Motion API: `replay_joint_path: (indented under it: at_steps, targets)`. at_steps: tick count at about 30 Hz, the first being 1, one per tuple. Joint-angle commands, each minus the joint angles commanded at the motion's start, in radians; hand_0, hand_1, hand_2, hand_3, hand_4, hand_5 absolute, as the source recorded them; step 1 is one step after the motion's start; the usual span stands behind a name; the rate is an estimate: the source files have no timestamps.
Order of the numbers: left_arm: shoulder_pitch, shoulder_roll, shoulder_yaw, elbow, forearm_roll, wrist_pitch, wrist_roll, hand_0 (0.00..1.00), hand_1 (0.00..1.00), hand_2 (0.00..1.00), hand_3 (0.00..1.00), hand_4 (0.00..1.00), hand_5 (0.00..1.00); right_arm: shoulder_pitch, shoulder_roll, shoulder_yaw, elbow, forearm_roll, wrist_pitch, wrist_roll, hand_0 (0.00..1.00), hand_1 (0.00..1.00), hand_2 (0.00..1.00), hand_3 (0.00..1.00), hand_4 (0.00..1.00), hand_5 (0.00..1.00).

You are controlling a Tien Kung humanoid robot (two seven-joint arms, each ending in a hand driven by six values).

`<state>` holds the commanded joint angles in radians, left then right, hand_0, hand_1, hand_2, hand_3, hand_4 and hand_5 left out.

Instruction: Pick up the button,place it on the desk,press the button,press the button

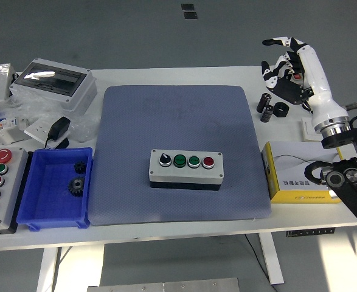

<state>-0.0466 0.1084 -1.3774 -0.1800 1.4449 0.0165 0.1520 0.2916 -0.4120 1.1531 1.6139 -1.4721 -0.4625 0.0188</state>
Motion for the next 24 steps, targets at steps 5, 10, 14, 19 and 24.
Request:
replay_joint_path:
  at_steps: [5,10,14,19,24]
  targets:
    - [-0.005,0.003,0.008,0.0,-0.003,-0.001,-0.005,0.625,0.594,0.524,0.595,0.607,0.459,-0.017,0.017,0.019,-0.013,0.066,-0.057,0.068,0.037,0.113,0.285,0.689,0.681,0.22]
    - [-0.007,0.01,0.009,0.0,0.001,-0.002,-0.007,0.625,0.595,0.524,0.596,0.609,0.459,-0.034,0.029,0.035,-0.03,0.135,-0.058,0.121,0.053,0.145,0.299,0.686,0.707,0.229]
    - [-0.007,0.013,0.012,0.0,-0.001,-0.003,-0.009,0.625,0.595,0.525,0.597,0.61,0.458,-0.063,0.047,0.054,-0.049,0.179,-0.054,0.144,0.398,0.542,0.606,0.75,0.766,0.341]
    - [-0.003,0.013,0.015,0.0,-0.008,-0.003,-0.011,0.625,0.595,0.526,0.598,0.612,0.459,-0.107,0.068,0.082,-0.054,0.209,-0.051,0.163,0.687,0.734,0.758,0.812,0.734,0.289]
    - [-0.002,0.009,0.015,0.0,-0.016,-0.003,-0.012,0.625,0.595,0.526,0.598,0.612,0.459,-0.133,0.08,0.102,-0.055,0.219,-0.05,0.17,0.687,0.734,0.758,0.812,0.734,0.289]
